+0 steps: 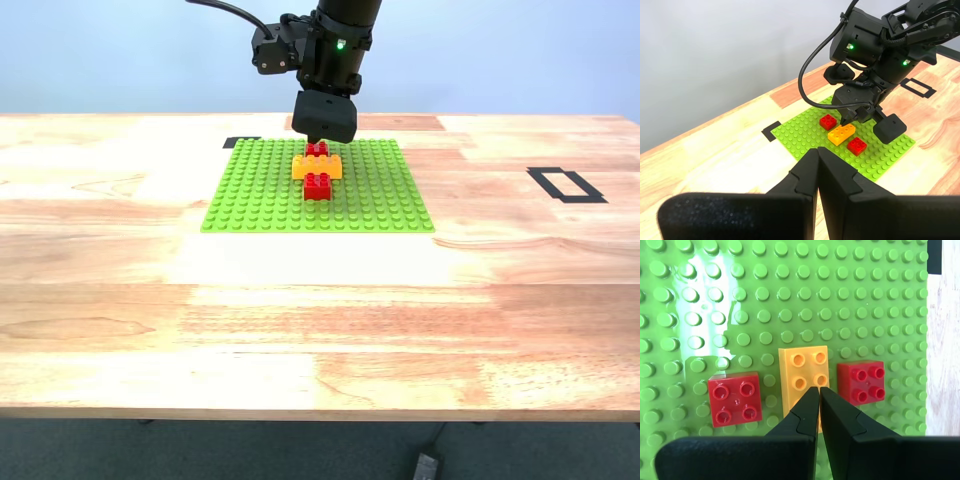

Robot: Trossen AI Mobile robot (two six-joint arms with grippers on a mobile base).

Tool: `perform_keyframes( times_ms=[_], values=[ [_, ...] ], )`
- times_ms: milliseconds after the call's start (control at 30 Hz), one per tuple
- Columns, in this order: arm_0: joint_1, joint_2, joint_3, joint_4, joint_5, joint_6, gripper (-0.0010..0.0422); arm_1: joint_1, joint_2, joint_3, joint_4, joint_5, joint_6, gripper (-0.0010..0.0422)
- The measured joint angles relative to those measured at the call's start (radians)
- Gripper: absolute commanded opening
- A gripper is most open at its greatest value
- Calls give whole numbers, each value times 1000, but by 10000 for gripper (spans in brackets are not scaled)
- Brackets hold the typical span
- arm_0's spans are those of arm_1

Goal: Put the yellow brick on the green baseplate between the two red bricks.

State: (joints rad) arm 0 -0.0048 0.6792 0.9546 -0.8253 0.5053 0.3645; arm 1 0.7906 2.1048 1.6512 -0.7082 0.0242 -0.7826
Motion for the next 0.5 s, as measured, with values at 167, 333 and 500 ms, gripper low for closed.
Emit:
perform_keyframes(
  times_ms=[167,333,500],
  values=[
    [0,0,0,2,0,0,0,-5,24,-5,-1,-26,7,-1],
    [0,0,0,-1,0,2,0,4,56,-5,-9,-19,1,0],
    [0,0,0,-1,0,1,0,3,63,-9,5,-21,1,0]
  ],
)
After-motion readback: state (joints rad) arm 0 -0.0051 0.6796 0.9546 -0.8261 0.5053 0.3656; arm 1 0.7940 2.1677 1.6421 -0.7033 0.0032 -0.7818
